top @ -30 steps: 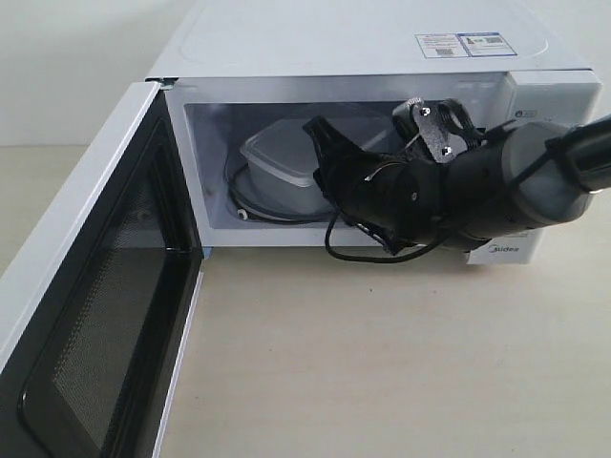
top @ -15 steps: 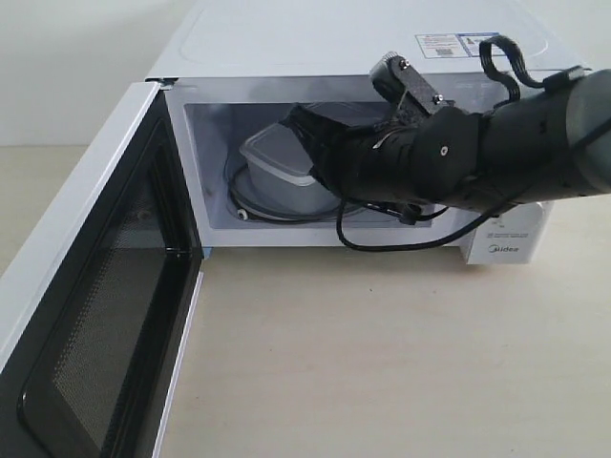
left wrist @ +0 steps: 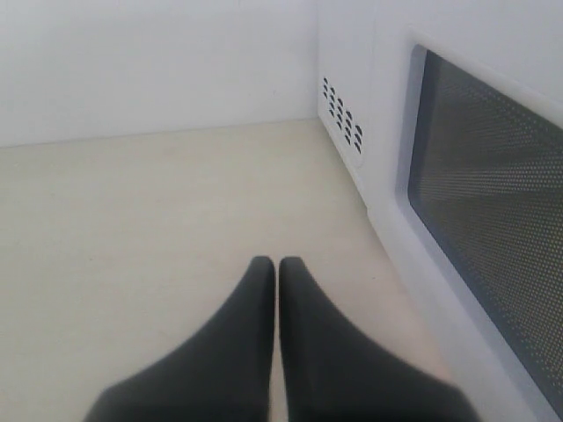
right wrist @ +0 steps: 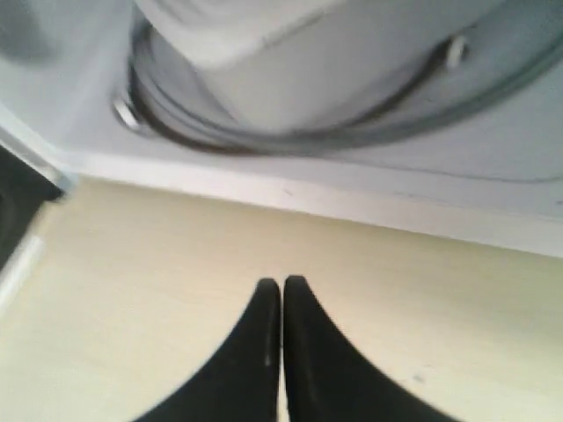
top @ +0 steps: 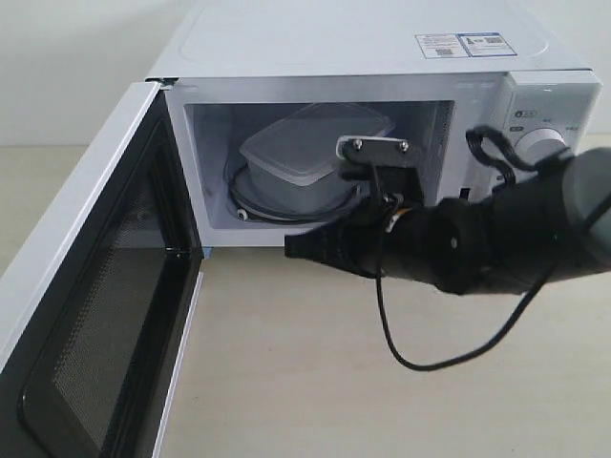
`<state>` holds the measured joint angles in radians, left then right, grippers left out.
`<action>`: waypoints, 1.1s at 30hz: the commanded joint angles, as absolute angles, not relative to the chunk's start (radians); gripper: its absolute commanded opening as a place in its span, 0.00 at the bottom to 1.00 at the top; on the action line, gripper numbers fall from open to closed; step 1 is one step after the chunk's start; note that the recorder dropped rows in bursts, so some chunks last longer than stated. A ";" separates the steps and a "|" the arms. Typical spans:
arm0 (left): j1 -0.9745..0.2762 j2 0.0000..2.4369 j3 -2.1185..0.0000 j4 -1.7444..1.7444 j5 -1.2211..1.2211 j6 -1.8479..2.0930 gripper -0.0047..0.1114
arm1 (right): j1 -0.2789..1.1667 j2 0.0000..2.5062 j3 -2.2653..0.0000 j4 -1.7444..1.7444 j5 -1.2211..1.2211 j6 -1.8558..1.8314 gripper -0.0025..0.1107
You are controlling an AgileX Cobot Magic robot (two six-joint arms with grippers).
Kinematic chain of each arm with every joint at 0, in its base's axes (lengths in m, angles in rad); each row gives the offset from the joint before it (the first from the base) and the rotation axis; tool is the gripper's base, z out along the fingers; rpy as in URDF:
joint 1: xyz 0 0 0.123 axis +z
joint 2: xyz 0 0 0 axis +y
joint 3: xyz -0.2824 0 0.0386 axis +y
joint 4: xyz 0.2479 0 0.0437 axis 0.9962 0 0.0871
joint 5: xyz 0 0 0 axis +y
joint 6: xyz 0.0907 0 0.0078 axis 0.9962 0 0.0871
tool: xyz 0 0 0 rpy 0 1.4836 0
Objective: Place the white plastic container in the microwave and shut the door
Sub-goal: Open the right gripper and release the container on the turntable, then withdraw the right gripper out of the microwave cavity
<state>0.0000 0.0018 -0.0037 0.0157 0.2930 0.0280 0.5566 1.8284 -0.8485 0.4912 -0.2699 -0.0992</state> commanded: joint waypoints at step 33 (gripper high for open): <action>0.001 0.000 0.000 0.007 0.292 0.030 0.07 | 0.556 2.036 -1.081 0.391 -0.547 -0.401 0.02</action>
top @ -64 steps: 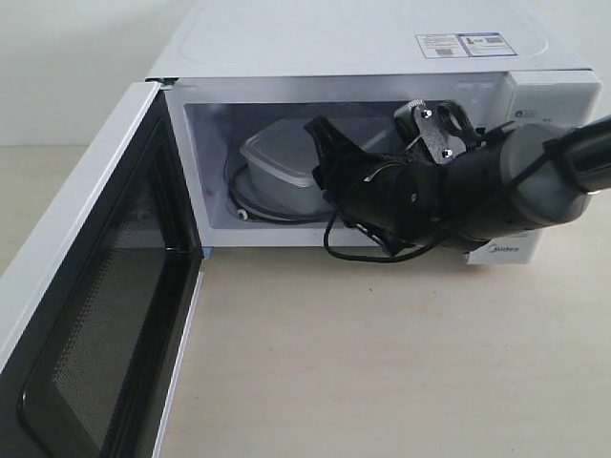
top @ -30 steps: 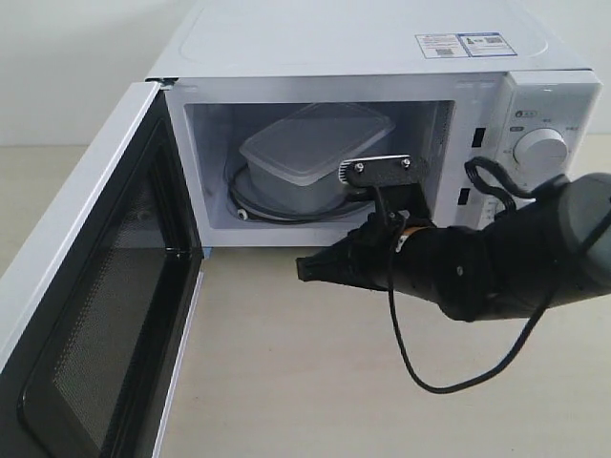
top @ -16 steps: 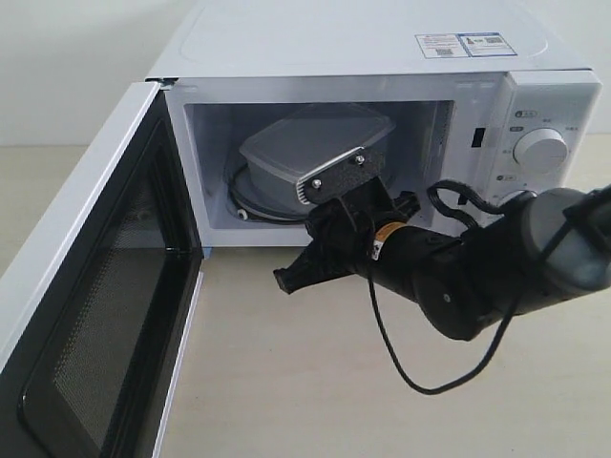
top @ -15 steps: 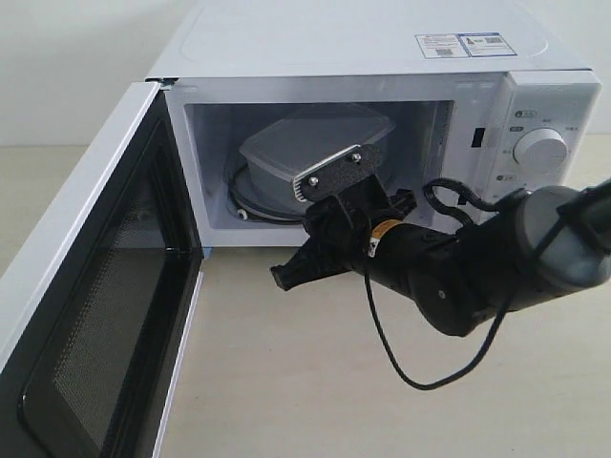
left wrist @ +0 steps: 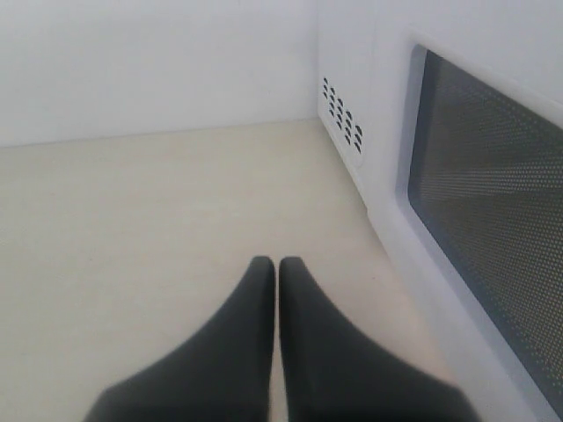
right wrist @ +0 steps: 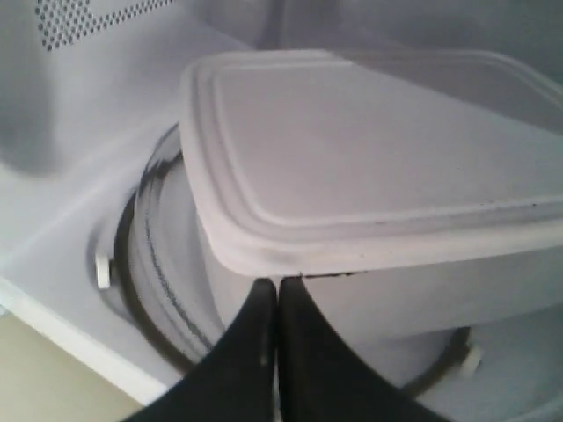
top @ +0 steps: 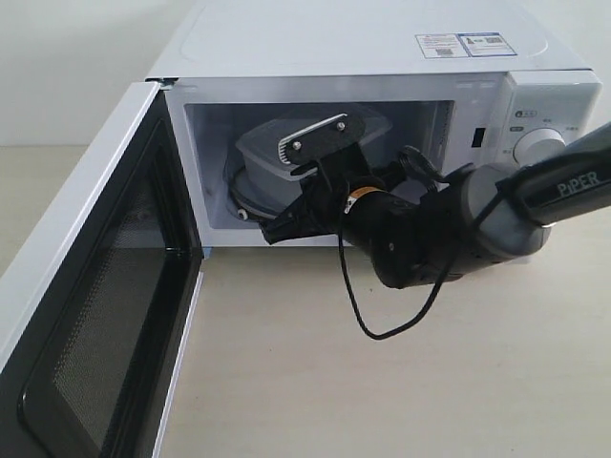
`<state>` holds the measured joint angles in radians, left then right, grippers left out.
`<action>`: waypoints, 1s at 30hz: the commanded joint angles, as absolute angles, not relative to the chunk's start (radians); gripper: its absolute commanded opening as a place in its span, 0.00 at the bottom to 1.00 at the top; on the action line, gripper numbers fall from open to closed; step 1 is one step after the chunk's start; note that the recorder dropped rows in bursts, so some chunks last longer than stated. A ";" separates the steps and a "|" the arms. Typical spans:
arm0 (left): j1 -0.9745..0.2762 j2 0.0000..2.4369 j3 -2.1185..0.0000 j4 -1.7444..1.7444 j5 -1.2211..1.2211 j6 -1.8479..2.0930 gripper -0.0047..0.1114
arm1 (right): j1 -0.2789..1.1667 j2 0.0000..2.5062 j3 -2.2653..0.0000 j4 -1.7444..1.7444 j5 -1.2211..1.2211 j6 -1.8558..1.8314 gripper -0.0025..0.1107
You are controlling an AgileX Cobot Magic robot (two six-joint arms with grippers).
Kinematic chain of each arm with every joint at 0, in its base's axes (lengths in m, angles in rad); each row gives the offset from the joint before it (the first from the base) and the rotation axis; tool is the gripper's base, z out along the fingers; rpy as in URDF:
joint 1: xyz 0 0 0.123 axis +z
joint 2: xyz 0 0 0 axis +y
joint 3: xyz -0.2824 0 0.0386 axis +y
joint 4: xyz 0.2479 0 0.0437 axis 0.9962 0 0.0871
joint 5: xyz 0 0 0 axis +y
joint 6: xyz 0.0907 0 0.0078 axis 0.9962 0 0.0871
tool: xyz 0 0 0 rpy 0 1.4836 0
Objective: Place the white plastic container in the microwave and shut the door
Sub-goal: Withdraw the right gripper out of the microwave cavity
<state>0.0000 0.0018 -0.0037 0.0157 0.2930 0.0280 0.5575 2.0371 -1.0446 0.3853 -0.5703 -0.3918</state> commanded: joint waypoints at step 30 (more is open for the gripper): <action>0.001 0.000 0.000 0.007 0.292 0.030 0.07 | 0.669 1.548 -0.530 0.407 -0.603 -0.342 0.02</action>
